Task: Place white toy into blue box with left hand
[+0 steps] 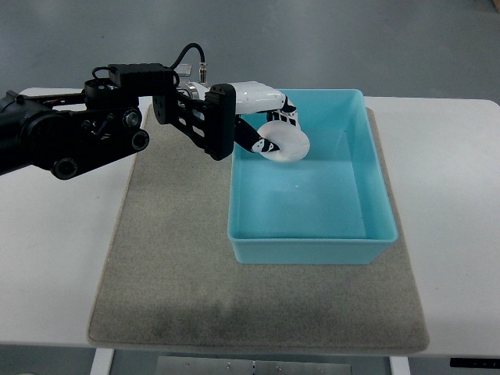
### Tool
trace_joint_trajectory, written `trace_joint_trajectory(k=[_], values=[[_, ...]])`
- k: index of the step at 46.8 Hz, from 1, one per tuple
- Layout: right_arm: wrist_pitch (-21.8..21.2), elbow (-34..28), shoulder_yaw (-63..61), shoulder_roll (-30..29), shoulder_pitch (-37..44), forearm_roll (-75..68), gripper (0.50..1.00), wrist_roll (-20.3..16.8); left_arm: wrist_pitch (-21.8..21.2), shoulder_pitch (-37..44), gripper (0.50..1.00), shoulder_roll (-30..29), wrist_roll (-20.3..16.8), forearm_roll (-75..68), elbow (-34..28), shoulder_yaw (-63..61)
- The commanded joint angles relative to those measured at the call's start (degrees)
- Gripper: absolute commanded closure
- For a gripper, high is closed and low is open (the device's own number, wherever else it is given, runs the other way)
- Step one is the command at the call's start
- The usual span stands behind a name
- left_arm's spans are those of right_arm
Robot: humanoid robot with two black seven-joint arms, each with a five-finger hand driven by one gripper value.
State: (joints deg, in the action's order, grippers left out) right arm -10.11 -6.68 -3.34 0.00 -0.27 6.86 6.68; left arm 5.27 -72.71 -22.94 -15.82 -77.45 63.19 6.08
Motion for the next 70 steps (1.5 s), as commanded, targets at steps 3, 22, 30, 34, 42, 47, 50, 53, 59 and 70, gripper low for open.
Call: trace_joint_trajectory(k=[3,22,30,34,42,47,50,53,59,70], values=[[0.00,0.00,0.00,0.00,0.00,0.00,0.564,0.00,0.01,0.55,0.699,0.00,-0.09,0.01,0.00,0.07],[0.00,0.00,0.00,0.00,0.00,0.00,0.564,0.00,0.01,0.81,0.574,0.09,-0.09,0.10,0.00,0.08],[0.00,0.00,0.00,0.00,0.00,0.00,0.564,0.00,-0.08,0.90,0.574,0.00,-0.09,0.10,-0.43,0.16],[0.00,0.00,0.00,0.00,0.00,0.00,0.564,0.00,-0.96,0.81,0.574,0.00,-0.09,0.28,-2.71,0.69],[0.00,0.00,0.00,0.00,0.00,0.00,0.564,0.00,-3.68,0.72,0.572,0.00,-0.09,1.33,-9.13,1.13],[0.00,0.00,0.00,0.00,0.00,0.00,0.564,0.00,-3.95,0.72,0.570,0.00,-0.09,3.09,-13.00,1.22],[0.00,0.00,0.00,0.00,0.00,0.00,0.564,0.00,-4.47,0.72,0.561,0.09,-0.09,5.37,-15.37,1.48],[0.00,0.00,0.00,0.00,0.00,0.00,0.564,0.00,-5.00,0.72,0.544,0.09,-0.09,8.44,-17.65,1.48],[0.00,0.00,0.00,0.00,0.00,0.00,0.564,0.00,-5.97,0.64,0.542,0.18,-0.09,14.77,-21.17,1.66],[0.00,0.00,0.00,0.00,0.00,0.00,0.564,0.00,-11.24,0.72,0.542,2.63,0.00,28.74,-26.70,1.83]])
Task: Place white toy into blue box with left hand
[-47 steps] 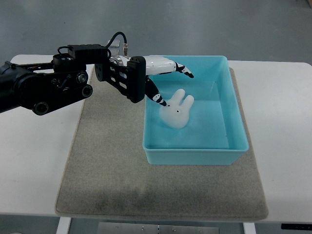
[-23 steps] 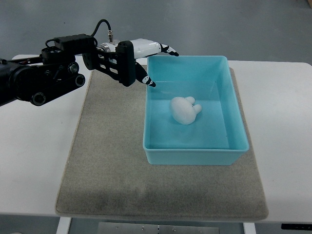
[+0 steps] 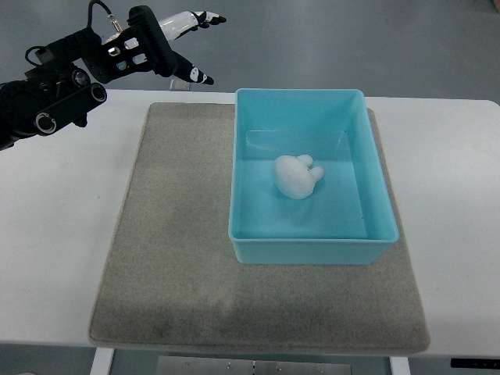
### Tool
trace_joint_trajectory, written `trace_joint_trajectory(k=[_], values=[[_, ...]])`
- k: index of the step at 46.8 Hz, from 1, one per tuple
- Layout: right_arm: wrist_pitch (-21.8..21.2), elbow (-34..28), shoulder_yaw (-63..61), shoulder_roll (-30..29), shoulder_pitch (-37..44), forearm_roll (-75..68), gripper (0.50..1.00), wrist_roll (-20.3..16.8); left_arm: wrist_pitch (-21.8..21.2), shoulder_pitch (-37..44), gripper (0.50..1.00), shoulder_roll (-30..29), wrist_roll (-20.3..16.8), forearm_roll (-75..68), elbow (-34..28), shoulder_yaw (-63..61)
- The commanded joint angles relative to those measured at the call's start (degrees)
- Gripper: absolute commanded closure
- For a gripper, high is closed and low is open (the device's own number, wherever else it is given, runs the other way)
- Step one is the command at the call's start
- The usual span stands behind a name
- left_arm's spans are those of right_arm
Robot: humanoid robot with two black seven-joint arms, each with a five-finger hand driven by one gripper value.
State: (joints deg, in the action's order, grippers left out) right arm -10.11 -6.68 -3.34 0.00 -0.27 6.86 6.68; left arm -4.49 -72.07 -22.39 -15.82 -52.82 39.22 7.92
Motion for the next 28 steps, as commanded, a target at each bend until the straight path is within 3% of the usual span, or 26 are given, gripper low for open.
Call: trace_joint_trajectory(k=[1,9,18,28], values=[[0.00,0.00,0.00,0.00,0.00,0.00,0.564,0.00,-1.92,0.09,0.542,2.87,0.09,5.61,-4.05,-0.01],[0.00,0.00,0.00,0.00,0.00,0.00,0.564,0.00,-2.46,0.00,0.542,6.57,0.53,17.39,-11.18,-0.01],[0.00,0.00,0.00,0.00,0.00,0.00,0.564,0.00,-2.46,-0.18,0.542,7.54,1.06,32.06,-13.38,0.34],[0.00,0.00,0.00,0.00,0.00,0.00,0.564,0.00,0.70,0.26,0.542,8.24,0.97,45.87,-14.52,4.64]])
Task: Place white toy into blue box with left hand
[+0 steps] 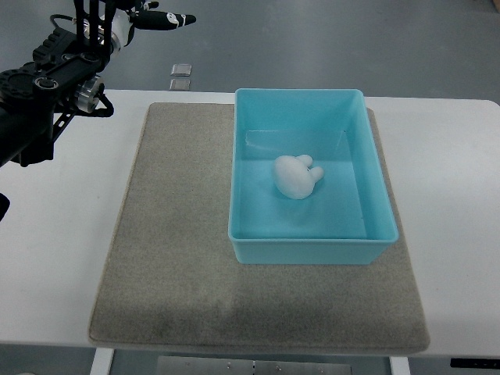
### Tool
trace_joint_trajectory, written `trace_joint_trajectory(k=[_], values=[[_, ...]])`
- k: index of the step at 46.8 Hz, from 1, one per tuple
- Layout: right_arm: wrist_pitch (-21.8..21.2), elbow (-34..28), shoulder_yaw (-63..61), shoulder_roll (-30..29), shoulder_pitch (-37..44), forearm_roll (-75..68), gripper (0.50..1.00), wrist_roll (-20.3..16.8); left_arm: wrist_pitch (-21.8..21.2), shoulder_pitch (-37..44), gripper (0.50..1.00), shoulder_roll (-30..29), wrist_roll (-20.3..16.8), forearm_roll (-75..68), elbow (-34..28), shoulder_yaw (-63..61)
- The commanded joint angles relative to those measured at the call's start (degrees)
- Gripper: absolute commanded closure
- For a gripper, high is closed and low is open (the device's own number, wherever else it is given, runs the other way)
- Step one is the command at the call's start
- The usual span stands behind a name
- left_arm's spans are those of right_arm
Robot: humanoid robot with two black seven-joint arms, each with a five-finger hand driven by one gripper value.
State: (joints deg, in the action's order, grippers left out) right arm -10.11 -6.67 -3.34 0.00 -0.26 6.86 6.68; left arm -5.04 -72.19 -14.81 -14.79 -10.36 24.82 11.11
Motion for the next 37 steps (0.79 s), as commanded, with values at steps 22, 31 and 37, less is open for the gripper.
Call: trace_joint_trajectory(k=[22,31,37], values=[[0.00,-0.01,0.00,0.00,0.00,0.00,0.564,0.00,12.69,6.10,0.542,5.23,-0.94,9.83,-5.48,17.28],[0.00,-0.01,0.00,0.00,0.00,0.09,0.564,0.00,18.05,6.80,0.542,5.23,-1.03,10.01,-7.50,19.92],[0.00,-0.01,0.00,0.00,0.00,0.00,0.564,0.00,18.05,7.24,0.542,5.75,-1.03,10.36,-8.91,22.11]])
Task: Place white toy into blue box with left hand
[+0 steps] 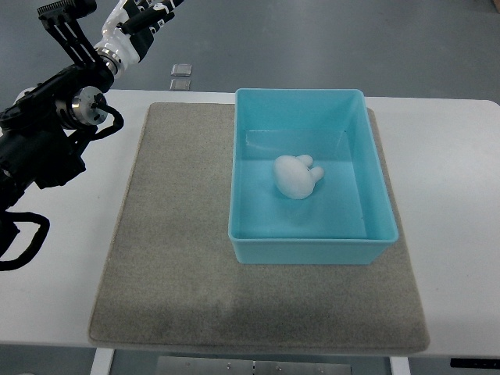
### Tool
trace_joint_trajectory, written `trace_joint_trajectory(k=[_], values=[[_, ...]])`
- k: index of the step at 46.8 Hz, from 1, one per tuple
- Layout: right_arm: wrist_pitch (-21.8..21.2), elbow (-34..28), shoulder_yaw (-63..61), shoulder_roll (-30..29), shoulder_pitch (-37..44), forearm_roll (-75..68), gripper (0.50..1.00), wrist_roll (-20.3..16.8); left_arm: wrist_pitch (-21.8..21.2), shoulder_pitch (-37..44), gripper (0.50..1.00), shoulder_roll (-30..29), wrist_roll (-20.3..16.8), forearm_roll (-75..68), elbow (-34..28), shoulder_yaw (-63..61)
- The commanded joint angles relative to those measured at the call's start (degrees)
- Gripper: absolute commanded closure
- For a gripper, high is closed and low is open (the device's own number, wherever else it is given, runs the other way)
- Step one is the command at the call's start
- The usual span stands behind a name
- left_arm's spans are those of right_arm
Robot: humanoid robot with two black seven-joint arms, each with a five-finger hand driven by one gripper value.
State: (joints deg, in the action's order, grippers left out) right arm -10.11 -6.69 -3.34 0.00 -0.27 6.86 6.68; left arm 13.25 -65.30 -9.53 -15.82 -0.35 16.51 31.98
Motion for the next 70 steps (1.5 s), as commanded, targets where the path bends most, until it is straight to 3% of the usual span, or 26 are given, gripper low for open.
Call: trace_joint_trajectory(k=[1,10,70], values=[[0.00,0.01,0.00,0.00,0.00,0.00,0.564,0.00,-0.24,0.52,0.542,0.82,0.00,0.52,-0.87,1.76],[0.00,0.01,0.00,0.00,0.00,0.00,0.564,0.00,-3.06,1.23,0.542,1.62,0.00,3.51,-1.66,3.44],[-0.70,-0.96,0.09,0.00,0.09,0.70,0.564,0.00,-2.00,2.37,0.512,1.88,-0.09,3.51,-0.34,2.56]])
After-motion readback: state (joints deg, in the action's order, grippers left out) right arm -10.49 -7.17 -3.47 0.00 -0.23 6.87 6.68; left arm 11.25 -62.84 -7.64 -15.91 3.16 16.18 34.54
